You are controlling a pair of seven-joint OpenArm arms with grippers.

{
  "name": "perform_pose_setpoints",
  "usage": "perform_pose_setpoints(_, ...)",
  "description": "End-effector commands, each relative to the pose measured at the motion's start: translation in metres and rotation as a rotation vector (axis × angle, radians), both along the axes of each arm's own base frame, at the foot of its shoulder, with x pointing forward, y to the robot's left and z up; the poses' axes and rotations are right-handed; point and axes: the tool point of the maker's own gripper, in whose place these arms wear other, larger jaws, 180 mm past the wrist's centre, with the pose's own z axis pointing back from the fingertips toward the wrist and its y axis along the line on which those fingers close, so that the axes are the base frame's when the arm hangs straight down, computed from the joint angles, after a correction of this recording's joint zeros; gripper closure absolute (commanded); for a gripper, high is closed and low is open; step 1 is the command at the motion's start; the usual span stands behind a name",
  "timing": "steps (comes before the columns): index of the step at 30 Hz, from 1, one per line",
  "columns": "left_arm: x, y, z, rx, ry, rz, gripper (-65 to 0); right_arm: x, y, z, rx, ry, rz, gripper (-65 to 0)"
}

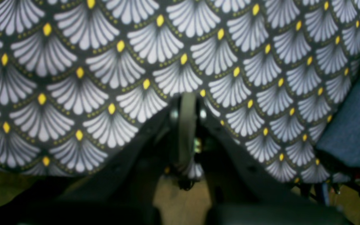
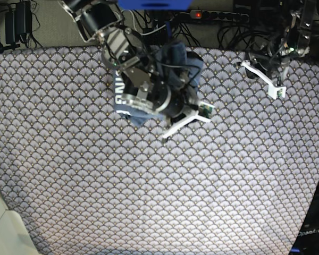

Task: Fold the T-shirt properly

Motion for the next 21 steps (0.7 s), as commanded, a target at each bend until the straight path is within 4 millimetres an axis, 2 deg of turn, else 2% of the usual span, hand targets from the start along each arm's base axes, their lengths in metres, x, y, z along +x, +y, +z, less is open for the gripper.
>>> perform_pose_setpoints(1,-0.002,0.002,0.000,0.006,0.012,-0.004,-0.2,0.007,0.010,0.018,0.053,-0.035,0.008,0.0)
perform_pose_setpoints(12,-0.002,0.002,0.000,0.006,0.013,-0.004,-0.2,0.012,0.015,0.021,0.059,-0.037,0.008,0.0)
perform_pose_setpoints(16,-0.002,0.002,0.000,0.006,0.012,-0.004,-0.2,0.013,0.016,0.040,0.086,-0.082,0.007,0.0)
perform_pose_setpoints(19,-0.002,0.001,0.000,0.006,0.011,-0.006,-0.4,0.015,0.015,0.064,0.118,-0.144,0.004,0.0)
perform_pose_setpoints(21,-0.001,0.001,0.001,0.006,0.010,-0.006,-0.4,0.013,0.005,0.072,0.092,-0.170,-0.015,0.0)
